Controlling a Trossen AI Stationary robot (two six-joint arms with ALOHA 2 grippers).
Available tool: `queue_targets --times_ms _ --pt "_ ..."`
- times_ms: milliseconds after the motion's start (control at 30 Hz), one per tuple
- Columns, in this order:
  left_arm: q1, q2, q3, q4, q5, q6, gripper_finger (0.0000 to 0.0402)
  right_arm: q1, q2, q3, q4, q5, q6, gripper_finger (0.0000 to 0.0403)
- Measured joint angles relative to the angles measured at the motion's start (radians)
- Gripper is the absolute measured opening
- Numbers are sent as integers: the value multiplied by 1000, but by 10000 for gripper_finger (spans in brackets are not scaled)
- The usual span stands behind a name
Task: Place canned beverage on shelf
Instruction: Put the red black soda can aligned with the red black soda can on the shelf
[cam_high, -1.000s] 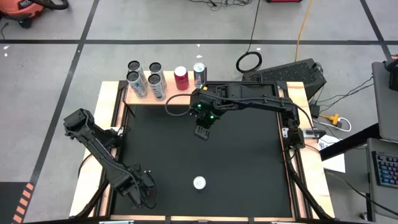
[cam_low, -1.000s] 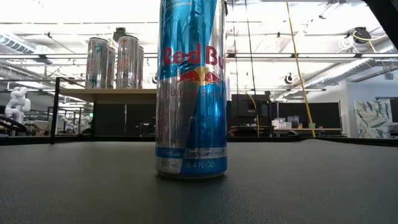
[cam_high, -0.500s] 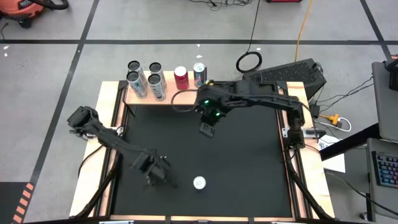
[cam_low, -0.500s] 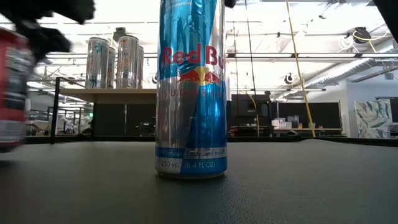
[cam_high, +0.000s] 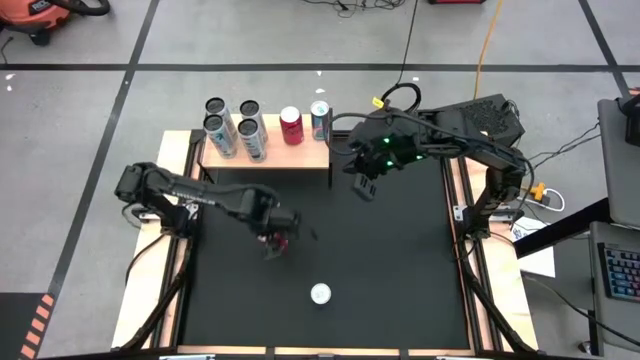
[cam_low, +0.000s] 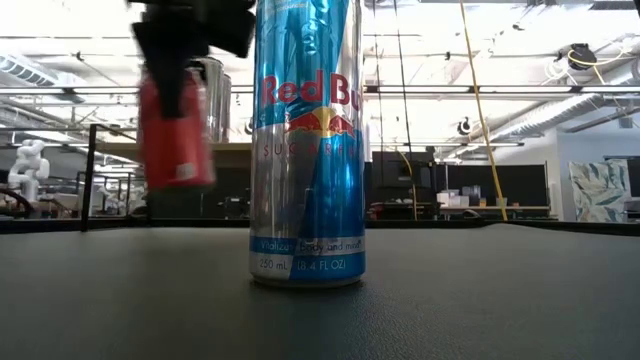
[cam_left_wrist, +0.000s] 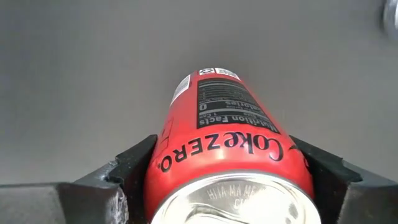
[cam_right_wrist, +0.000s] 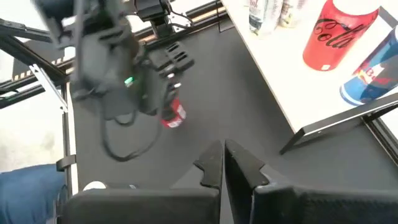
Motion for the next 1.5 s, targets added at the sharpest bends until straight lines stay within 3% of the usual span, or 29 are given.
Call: queue_targets --times_ms 167,367,667,1000,1333,1500 --pt "122 -1 25 43 10 31 283 0 5 0 -2 -1 -5 0" --pt "180 -1 25 83 16 104 293 0 12 0 -9 -1 -23 0" --pt "184 3 25 133 64 107 301 0 11 0 -9 0 -21 0" --pt "185 99 23 133 63 147 303 2 11 0 -58 -2 -1 0" --pt "183 110 23 129 65 215 304 2 11 0 -69 -2 6 0" --pt "192 110 23 130 135 204 304 2 11 0 -69 17 6 0"
